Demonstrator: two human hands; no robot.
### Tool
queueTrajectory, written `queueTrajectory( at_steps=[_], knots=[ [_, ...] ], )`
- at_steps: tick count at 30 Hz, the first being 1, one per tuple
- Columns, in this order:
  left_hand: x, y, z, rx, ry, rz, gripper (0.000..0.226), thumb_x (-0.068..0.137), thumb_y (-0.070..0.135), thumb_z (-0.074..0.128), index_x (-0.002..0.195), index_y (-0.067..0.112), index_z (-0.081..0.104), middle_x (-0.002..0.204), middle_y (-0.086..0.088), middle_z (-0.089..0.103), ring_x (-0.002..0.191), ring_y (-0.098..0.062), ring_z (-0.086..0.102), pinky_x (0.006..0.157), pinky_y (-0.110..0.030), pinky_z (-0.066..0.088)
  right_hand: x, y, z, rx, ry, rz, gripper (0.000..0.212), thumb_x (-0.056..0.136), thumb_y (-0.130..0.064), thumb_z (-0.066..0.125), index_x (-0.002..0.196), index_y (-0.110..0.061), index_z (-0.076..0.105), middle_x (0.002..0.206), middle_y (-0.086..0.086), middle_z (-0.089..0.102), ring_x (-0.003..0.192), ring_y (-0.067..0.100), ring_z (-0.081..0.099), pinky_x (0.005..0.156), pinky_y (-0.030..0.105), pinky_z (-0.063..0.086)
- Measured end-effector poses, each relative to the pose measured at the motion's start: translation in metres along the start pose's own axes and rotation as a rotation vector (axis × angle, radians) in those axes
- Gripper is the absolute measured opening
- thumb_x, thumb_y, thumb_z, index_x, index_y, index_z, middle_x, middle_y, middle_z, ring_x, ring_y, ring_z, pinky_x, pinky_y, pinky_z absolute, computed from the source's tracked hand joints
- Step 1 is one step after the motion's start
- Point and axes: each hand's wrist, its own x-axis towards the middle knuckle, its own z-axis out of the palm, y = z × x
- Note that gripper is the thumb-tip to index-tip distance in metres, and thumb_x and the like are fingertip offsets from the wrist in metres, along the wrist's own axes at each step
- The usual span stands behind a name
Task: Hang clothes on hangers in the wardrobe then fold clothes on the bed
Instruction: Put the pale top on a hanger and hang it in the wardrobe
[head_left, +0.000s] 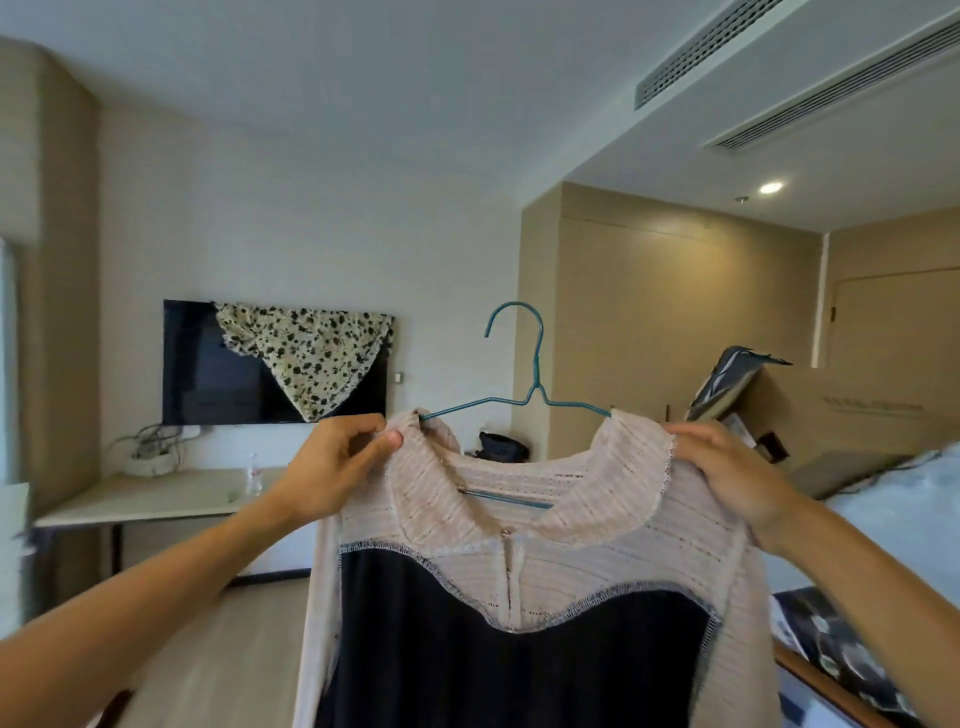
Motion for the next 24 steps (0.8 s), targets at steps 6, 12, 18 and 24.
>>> queueTrajectory(
  at_steps=[6, 12, 18, 24],
  knots=[
    [0.009, -0.076, -0.05, 0.121, 0.032, -0.128, 0.045, 0.1, 0.04, 0.055, 0.068, 0.009, 0.048, 0.059, 0.006, 0.039, 0.053, -0.006, 0.033, 0.051, -0.023, 0.028, 0.053, 0.009, 0.085, 0.103, -0.047, 0.001, 0.057, 0.067, -0.062, 0.077, 0.109, -0.024, 0.075, 0.106, -0.001, 0.076, 0.104, 0.02, 0.069, 0.097, 0.04, 0.049],
    [0.027, -0.152, -0.074, 0.303, 0.085, -0.294, 0.037, 0.099, 0.047, 0.051, 0.105, 0.013, 0.065, 0.099, -0.002, 0.067, 0.091, -0.021, 0.063, 0.08, -0.039, 0.052, 0.105, 0.004, 0.161, 0.238, -0.08, -0.008, 0.022, 0.096, -0.014, 0.056, 0.079, -0.017, 0.07, 0.058, -0.011, 0.071, 0.058, 0.001, 0.069, 0.045, 0.008, 0.045],
    [0.044, -0.224, -0.064, 0.423, 0.091, -0.397, 0.038, 0.1, 0.037, 0.055, 0.131, 0.016, 0.054, 0.129, -0.002, 0.056, 0.118, -0.021, 0.054, 0.1, -0.039, 0.045, 0.178, 0.025, 0.236, 0.227, -0.165, 0.006, 0.029, 0.091, -0.019, 0.064, 0.067, -0.022, 0.079, 0.075, 0.003, 0.077, 0.064, 0.01, 0.071, 0.071, 0.026, 0.052],
    [0.075, -0.282, -0.045, 0.399, -0.088, -0.381, 0.019, 0.098, 0.03, 0.06, 0.104, 0.017, 0.07, 0.103, 0.004, 0.071, 0.094, -0.014, 0.067, 0.082, -0.033, 0.055, 0.269, 0.046, 0.309, 0.245, -0.229, 0.003, 0.022, 0.092, -0.02, 0.062, 0.078, -0.01, 0.076, 0.068, 0.007, 0.072, 0.057, 0.016, 0.068, 0.053, 0.018, 0.047]
  ],
)
